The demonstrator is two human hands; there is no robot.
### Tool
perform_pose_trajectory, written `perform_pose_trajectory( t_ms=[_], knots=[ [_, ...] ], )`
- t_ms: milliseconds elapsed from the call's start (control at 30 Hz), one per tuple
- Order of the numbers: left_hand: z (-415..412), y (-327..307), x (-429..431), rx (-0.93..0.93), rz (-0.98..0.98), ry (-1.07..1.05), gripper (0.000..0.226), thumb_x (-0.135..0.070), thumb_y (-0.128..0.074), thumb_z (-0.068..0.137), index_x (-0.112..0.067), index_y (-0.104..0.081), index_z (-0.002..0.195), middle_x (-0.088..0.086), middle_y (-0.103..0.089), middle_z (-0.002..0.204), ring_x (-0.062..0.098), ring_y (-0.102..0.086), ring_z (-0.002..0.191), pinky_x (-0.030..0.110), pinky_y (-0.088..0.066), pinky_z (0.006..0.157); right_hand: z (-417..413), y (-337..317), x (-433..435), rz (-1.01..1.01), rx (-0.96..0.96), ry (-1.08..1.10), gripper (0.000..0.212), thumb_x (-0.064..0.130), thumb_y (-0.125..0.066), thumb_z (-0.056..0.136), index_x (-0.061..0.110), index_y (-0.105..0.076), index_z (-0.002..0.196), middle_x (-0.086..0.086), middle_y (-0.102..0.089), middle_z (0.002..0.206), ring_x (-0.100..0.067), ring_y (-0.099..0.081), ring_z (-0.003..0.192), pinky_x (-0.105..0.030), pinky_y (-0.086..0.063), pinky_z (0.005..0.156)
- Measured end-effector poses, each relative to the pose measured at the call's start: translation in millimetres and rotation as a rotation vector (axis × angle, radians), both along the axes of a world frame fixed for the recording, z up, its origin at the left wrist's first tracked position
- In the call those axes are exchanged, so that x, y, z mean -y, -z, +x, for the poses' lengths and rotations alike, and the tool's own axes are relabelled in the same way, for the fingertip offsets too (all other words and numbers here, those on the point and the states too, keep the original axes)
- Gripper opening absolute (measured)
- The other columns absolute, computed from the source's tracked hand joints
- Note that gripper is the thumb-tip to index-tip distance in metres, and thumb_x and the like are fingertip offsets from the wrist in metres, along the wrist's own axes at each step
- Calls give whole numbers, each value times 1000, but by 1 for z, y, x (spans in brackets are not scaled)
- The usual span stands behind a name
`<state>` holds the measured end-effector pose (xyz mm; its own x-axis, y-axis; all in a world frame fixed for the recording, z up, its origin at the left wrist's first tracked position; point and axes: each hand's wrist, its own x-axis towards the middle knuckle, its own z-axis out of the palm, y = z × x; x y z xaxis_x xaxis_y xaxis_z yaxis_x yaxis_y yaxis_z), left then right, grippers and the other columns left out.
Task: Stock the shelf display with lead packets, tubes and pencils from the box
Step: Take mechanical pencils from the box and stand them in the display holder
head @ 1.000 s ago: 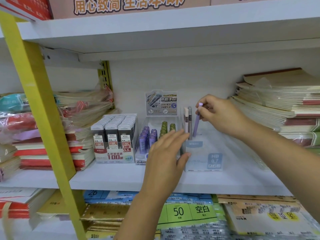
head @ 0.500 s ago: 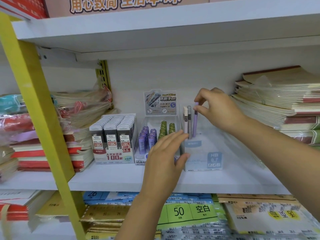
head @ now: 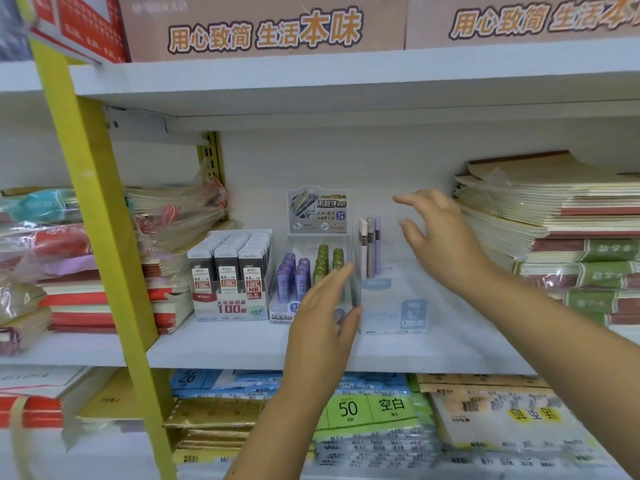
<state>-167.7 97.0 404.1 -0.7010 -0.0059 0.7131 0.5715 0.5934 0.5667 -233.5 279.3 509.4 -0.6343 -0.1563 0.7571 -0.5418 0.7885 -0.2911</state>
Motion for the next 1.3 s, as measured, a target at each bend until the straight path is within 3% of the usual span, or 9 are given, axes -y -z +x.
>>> perform_pose_trajectory(
  t_ms=[133,233,467,600,700,767,967,1067,1300],
  knots=[
    [42,32,18,-55,-135,-86,41,-21,-68,93,-30,-57,132,-33,-51,110,-10,-44,106,6,-35,92,71,39,8,-160,-113,-212,24,9,-52,96,17,-62,117,7,-55,106,-5,-51,97,-6,-38,83],
    [71,74,44,26,-288,-83,37,-26,-67,92,-29,-59,128,-23,-56,103,-2,-47,94,13,-40,78,111,103,18,-197,57,-343,17,10,-55,93,18,-65,105,10,-57,97,-4,-55,89,-10,-41,76],
    [139,241,100,785,-83,-179,30,-23,-66,94,-25,-62,124,-6,-61,117,1,-58,85,19,-48,79,146,322,49,-57,1074,-304,20,14,-56,95,25,-61,111,0,-55,116,-14,-57,103,-19,-39,81],
    [170,325,108,1293,19,-152,44,-30,-63,97,-20,-53,139,3,-54,139,12,-59,103,26,-48,92,160,422,66,-15,1386,-226,33,24,-60,94,29,-56,126,-3,-54,121,-13,-55,101,-23,-41,87],
    [182,359,103,1502,125,-76,55,-32,-62,97,-17,-44,147,5,-49,147,19,-58,119,35,-49,100,168,473,75,-36,1578,-163,45,27,-60,94,27,-46,137,-6,-53,130,-13,-52,102,-21,-41,82],
    [184,372,100,1565,191,-44,58,-32,-63,97,-18,-42,149,3,-49,147,15,-58,120,29,-49,97,169,500,80,-83,1686,-101,56,27,-61,94,24,-37,144,-7,-49,137,-17,-53,108,-20,-45,75],
    [181,393,102,1565,419,39,45,-16,-61,98,-31,-49,139,-15,-60,129,2,-64,103,13,-52,77,167,549,93,-247,1813,78,73,17,-68,89,13,-27,149,-12,-45,144,-27,-48,129,-40,-43,105],
    [182,399,104,1547,494,83,41,-10,-59,98,-41,-55,124,-31,-68,112,-8,-66,96,19,-53,78,165,560,99,-267,1786,106,74,19,-70,87,14,-29,148,-11,-50,140,-27,-50,126,-44,-43,105],
    [182,403,108,1564,547,133,46,-10,-61,97,-51,-61,117,-27,-68,119,-4,-65,108,14,-52,77,158,572,111,-361,1760,90,57,20,-70,86,16,-44,136,-6,-61,124,-25,-59,114,-41,-51,93]
  ],
)
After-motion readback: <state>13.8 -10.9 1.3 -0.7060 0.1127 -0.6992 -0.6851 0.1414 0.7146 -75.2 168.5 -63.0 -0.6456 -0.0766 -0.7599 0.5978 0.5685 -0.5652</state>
